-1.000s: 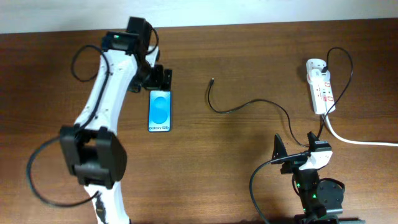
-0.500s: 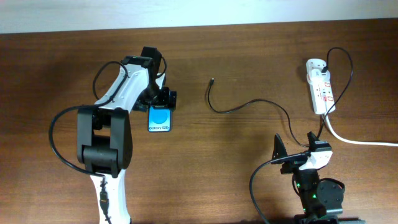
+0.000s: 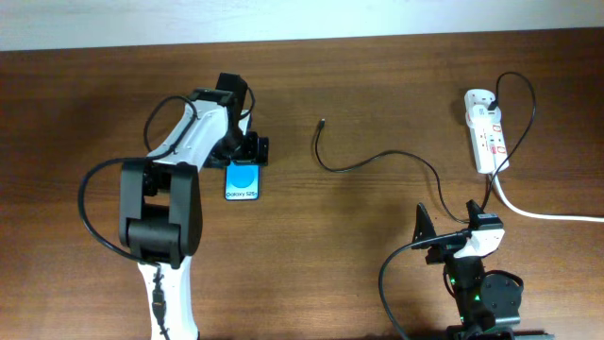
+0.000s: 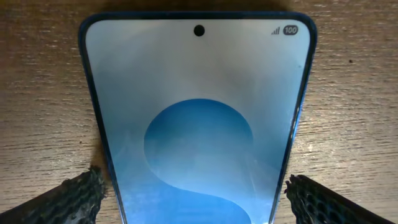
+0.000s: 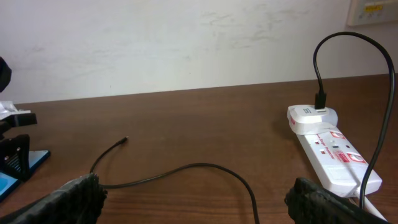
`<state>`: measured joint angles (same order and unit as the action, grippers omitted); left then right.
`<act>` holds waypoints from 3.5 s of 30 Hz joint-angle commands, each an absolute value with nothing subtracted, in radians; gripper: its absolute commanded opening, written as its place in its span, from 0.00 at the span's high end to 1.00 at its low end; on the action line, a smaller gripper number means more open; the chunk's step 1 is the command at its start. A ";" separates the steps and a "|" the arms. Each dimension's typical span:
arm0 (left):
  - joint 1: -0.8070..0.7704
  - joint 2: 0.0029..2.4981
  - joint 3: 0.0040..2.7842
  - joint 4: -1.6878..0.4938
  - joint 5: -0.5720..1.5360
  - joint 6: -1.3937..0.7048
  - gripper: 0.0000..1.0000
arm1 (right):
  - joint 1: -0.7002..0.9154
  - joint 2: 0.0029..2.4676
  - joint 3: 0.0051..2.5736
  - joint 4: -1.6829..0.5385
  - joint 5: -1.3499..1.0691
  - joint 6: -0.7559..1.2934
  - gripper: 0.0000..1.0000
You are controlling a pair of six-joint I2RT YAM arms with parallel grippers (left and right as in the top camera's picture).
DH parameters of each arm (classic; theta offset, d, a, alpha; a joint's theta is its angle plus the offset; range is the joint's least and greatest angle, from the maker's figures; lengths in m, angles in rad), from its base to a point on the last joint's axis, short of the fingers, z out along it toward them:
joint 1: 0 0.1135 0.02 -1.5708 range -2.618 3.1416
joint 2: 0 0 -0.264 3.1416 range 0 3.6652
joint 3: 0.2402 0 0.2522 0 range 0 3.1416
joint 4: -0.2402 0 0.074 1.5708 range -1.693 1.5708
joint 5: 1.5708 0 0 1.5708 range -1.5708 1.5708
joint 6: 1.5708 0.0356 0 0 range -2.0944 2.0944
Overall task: Plug charger to phone and switch on socket
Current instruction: 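Lower the left gripper over the phone and grasp its top edge, then lift the phone with the left gripper and tilt it upright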
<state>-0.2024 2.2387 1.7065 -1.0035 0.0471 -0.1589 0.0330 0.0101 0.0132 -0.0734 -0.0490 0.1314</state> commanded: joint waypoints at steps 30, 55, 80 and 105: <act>-0.202 2.276 1.792 -1.145 0.089 -0.171 0.39 | 0.040 0.004 0.006 -0.074 -0.047 0.136 0.02; -0.167 2.276 2.168 -1.386 0.332 -0.607 1.00 | 0.039 0.004 0.006 -0.074 -0.047 0.136 0.02; -0.062 2.276 2.168 -1.619 1.105 -0.764 1.00 | 0.039 0.004 0.006 -0.073 -0.047 0.136 0.02; -0.062 2.276 2.168 -1.689 1.291 -0.818 1.00 | 0.039 0.004 0.006 -0.074 -0.047 0.141 0.02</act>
